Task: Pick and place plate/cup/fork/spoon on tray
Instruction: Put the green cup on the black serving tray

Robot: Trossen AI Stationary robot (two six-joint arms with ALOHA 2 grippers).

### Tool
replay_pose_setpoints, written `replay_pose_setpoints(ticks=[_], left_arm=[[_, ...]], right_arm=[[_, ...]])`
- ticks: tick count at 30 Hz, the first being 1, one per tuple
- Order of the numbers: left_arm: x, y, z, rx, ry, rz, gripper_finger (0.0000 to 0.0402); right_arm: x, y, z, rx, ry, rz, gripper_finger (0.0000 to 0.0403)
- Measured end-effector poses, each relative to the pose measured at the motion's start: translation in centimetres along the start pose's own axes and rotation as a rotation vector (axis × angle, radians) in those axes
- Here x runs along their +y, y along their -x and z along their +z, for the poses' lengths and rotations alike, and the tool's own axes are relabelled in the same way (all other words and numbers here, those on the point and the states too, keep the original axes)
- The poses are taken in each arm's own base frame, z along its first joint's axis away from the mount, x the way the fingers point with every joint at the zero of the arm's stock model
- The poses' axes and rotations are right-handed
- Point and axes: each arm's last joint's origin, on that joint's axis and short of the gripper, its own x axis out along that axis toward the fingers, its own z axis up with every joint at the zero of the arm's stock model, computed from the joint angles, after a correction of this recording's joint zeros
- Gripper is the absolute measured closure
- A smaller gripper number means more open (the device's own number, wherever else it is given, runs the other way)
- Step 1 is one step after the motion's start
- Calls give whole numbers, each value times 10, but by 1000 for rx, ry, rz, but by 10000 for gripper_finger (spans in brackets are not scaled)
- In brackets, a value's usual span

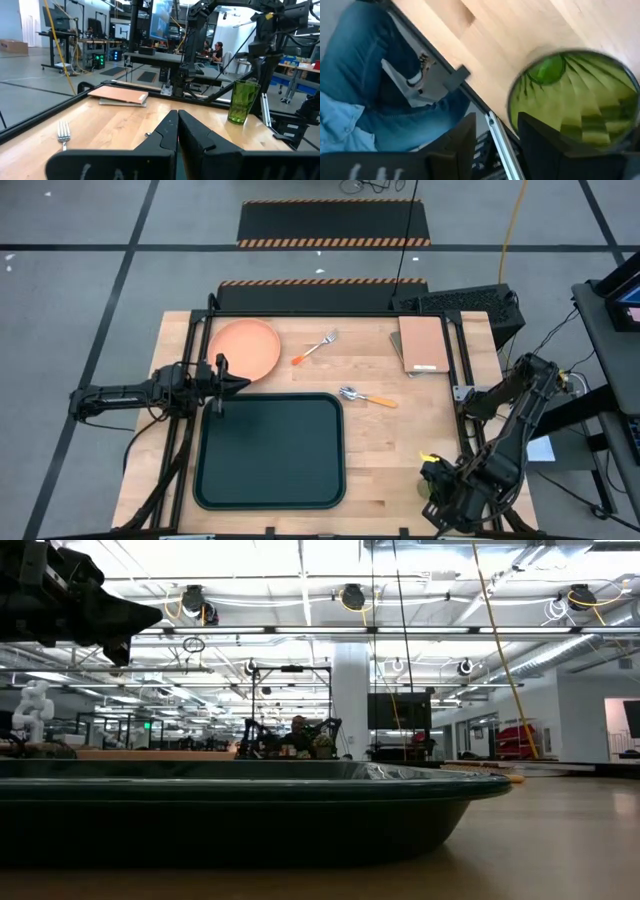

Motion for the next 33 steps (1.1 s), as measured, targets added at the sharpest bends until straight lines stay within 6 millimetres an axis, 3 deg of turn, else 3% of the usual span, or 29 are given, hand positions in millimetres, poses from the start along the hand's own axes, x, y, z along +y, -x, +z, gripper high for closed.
replay_pose_setpoints(ticks=[20, 24, 30, 33], left_arm=[[1, 0, 3, -37, -1, 31, 387], [1, 0, 3, -38, -2, 31, 387], [0, 0, 5, -49, -9, 30, 387], [0, 0, 8, -83, -11, 25, 387]], right_arm=[[-17, -49, 8, 79, 14, -105, 263], [-17, -50, 9, 61, 44, -101, 295], [-15, -50, 11, 63, 109, -77, 383], [-15, -48, 15, 64, 143, -75, 394]])
